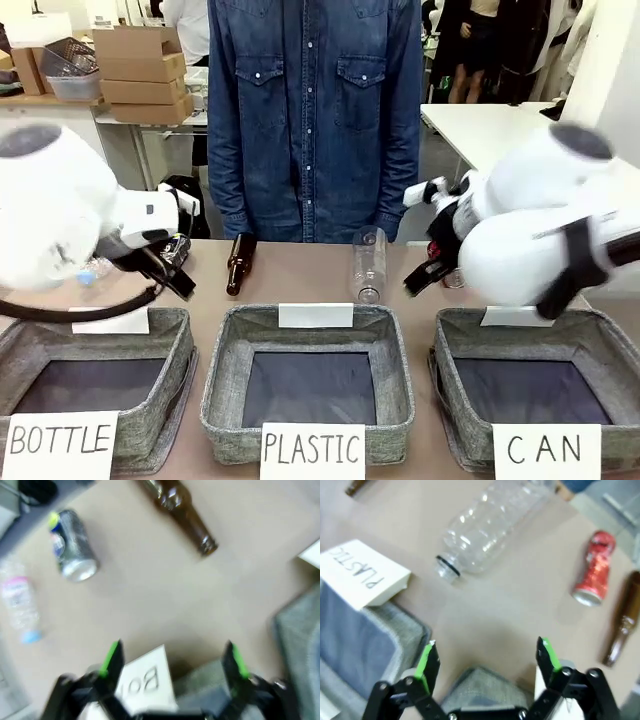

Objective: Sort the can waste into the basket.
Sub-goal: Pick up the can waste from the table and place it in the right Fabric basket.

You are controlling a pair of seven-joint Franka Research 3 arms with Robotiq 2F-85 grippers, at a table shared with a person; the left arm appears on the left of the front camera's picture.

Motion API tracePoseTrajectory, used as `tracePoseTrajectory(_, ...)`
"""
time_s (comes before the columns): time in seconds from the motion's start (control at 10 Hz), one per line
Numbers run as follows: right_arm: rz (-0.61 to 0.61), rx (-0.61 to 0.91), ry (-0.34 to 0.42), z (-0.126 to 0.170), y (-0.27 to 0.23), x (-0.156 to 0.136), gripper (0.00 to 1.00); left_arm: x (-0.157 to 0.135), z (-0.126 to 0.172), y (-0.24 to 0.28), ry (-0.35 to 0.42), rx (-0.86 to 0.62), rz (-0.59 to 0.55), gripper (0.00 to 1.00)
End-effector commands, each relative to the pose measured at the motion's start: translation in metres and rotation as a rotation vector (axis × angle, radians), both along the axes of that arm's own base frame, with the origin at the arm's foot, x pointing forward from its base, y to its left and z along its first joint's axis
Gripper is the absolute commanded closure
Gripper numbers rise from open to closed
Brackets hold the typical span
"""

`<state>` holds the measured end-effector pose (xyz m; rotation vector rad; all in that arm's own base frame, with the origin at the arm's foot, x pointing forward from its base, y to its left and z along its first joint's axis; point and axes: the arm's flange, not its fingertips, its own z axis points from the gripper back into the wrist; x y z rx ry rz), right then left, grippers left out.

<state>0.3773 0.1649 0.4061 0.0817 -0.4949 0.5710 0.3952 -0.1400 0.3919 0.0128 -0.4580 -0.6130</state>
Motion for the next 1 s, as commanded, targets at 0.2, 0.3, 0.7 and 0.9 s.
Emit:
tracePoseTrajectory(0.2,-0.015,-0.024,-0.203,0.15,-0.046,-0.116,0.0,-0.119,0.163,0.031,-0.256,-0.078,-0.103,0.0)
tracePoseTrajectory(0.3,-0.083,0.001,-0.049,0.09,-0.027,-0.041,0.0,-0.129,0.158,0.022,-0.465,-0.007,-0.043,0.0)
tracePoseTrajectory(0.7,-0.06,0.149,0.048,0.128,-0.046,-0.073,0.0,-0.105,0.194,0.026,-0.005,-0.162,-0.223,0.0)
tracePoseTrajectory(0.9,-0.003,0.746,0.458,0.141,-0.098,-0.077,0.0,-0.089,0.187,0.067,0.428,-0.511,-0.433,0.0)
